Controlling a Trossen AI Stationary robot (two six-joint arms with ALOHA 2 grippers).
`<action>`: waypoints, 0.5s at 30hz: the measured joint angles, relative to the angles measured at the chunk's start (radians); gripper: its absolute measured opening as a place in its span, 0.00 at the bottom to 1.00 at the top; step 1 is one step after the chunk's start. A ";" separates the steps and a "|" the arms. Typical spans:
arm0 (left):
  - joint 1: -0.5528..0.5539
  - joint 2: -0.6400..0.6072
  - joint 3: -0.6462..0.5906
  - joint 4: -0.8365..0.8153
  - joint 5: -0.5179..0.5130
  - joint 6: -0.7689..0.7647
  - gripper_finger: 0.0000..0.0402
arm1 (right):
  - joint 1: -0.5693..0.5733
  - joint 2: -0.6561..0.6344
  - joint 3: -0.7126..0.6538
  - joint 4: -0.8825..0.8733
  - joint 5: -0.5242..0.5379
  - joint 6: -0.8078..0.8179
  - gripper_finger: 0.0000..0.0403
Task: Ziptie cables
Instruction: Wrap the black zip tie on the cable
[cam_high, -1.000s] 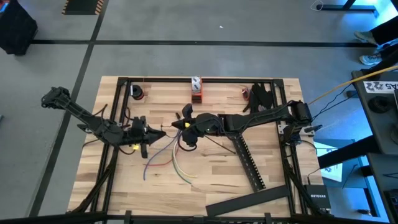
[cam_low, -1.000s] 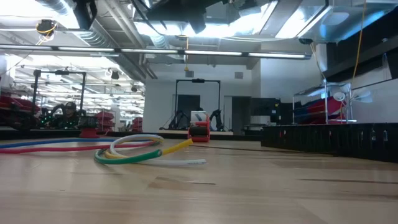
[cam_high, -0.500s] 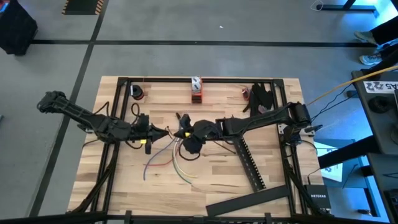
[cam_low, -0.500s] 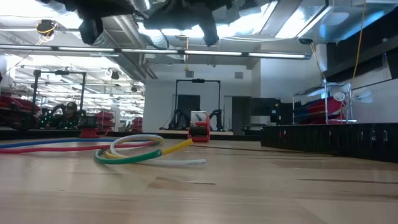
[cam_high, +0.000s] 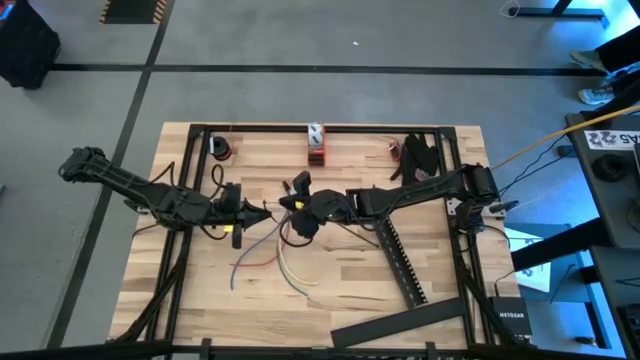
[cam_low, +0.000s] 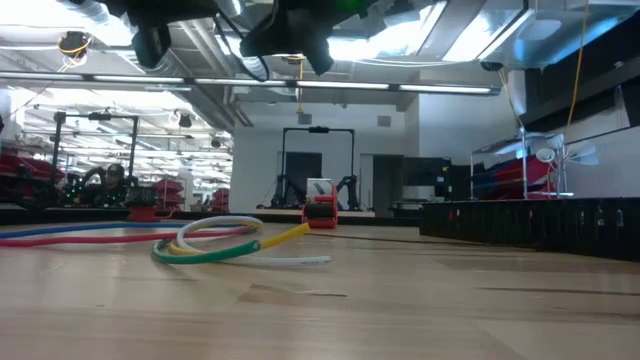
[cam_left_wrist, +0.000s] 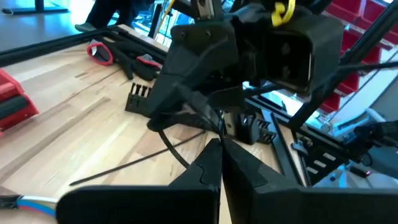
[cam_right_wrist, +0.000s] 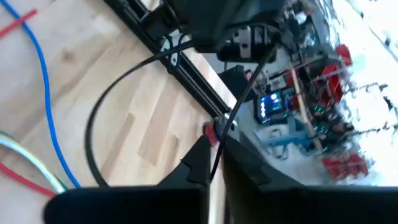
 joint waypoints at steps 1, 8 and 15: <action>0.000 0.000 0.000 0.000 0.000 0.003 0.00 | 0.000 0.000 0.000 0.000 -0.003 0.024 0.12; 0.000 0.000 0.000 -0.006 0.000 0.006 0.00 | -0.001 -0.010 0.000 -0.007 -0.012 0.150 0.28; 0.000 0.000 0.000 -0.006 0.000 0.005 0.00 | -0.089 -0.082 0.000 0.004 -0.171 0.313 0.31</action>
